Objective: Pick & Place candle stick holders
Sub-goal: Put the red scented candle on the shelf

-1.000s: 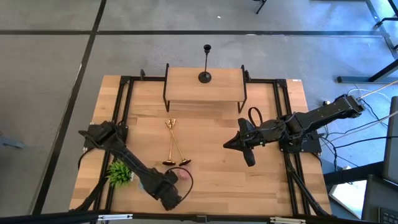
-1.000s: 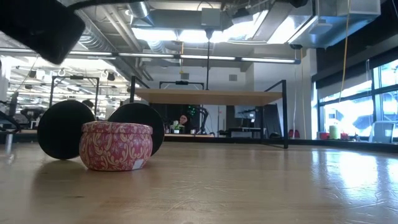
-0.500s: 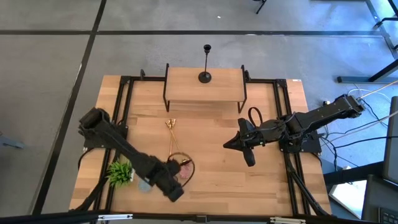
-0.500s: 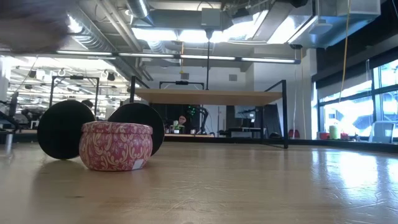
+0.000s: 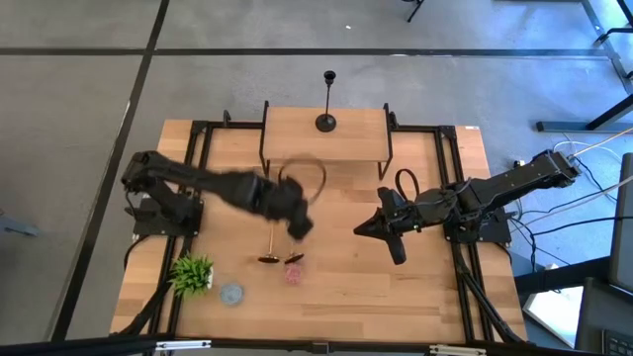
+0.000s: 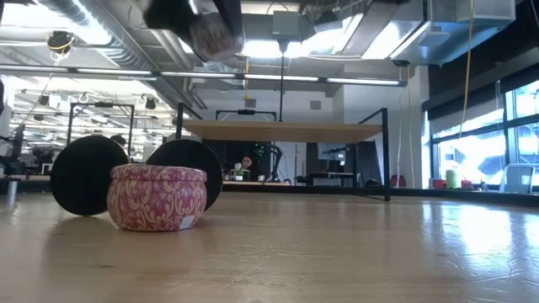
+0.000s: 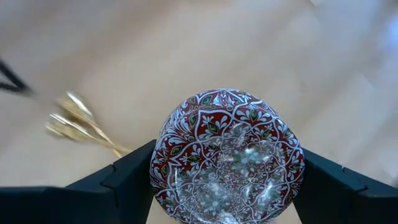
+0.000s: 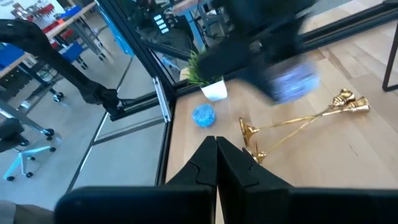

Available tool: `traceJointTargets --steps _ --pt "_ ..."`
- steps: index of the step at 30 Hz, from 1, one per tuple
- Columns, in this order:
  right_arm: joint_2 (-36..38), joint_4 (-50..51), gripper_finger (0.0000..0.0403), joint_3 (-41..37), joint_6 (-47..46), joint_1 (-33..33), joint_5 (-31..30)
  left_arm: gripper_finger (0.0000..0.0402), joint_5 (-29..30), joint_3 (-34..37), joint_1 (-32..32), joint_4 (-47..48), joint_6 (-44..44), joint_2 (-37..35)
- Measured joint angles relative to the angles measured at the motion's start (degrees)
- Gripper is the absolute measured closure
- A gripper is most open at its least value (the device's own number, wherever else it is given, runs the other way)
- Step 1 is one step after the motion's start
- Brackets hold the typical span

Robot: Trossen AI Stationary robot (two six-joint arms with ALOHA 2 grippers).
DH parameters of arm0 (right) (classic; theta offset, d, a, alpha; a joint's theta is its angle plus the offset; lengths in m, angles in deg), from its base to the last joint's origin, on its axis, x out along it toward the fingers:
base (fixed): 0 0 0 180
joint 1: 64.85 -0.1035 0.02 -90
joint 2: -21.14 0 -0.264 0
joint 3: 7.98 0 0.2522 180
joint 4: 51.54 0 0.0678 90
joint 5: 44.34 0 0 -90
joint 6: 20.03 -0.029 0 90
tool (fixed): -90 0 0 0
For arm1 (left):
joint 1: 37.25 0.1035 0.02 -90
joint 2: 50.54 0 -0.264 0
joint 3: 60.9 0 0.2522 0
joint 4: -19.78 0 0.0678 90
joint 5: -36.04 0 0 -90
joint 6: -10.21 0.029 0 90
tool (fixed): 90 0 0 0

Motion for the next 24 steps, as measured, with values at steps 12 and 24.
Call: traceJointTargets --steps 12,24 --pt "0.00 -3.51 0.0402 0.00 -0.16 0.04 -5.53 0.0108 -10.93 -3.14 31.42 2.56 29.67 -1.47" --pt "0.00 -4.61 0.0402 0.00 -0.17 1.47 -7.06 0.0108 -14.77 -3.21 46.02 3.81 52.22 0.42"
